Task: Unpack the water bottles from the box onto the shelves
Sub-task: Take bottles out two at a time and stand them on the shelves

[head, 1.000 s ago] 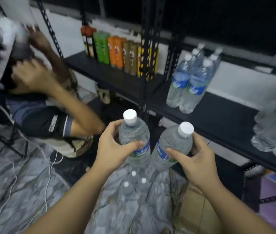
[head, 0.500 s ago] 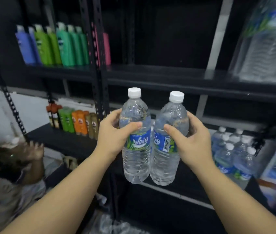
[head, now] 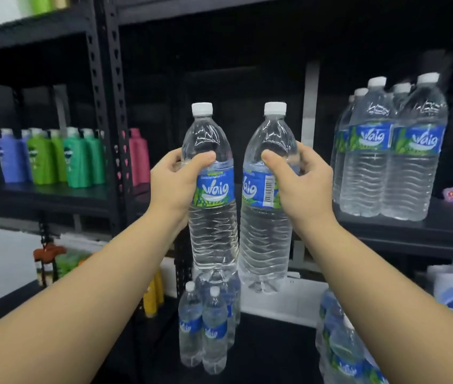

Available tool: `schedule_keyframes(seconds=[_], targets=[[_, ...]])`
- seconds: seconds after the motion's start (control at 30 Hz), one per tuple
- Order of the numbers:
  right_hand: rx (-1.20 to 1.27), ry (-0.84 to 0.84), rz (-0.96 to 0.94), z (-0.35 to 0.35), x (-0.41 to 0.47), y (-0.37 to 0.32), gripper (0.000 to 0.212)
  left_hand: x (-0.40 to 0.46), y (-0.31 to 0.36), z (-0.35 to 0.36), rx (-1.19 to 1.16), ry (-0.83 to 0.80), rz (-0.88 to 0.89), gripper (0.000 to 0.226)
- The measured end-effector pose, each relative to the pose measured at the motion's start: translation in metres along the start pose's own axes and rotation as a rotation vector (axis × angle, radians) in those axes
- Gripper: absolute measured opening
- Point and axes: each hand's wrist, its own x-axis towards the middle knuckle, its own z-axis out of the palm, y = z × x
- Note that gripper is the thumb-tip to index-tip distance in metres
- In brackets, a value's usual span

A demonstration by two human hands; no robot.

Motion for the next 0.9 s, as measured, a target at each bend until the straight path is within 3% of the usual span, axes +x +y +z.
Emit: schedule_keyframes(seconds=[0.13,0.37,0.77,0.9], targets=[[0.024,0.013,-0.035,0.010,0.036,-0.004,0.027,0.031,0.014,0.019,-0.002,-0.019,0.030,0.013],[-0.017,0.050,-0.078,0.035,0.087,0.000,0.029,0.081,0.020,0.027,-0.023,-0.067,0.019,0.014],[-0.092,0.082,-0.027,0.080,0.149,0.073,0.041,0.176,-0.029,0.018,-0.046,-0.100,-0.061,0.021],[-0.178,0.107,-0.004,0.091,0.160,0.094,0.048,0.195,-0.051,0.022,0.102,-0.081,-0.002,0.027]])
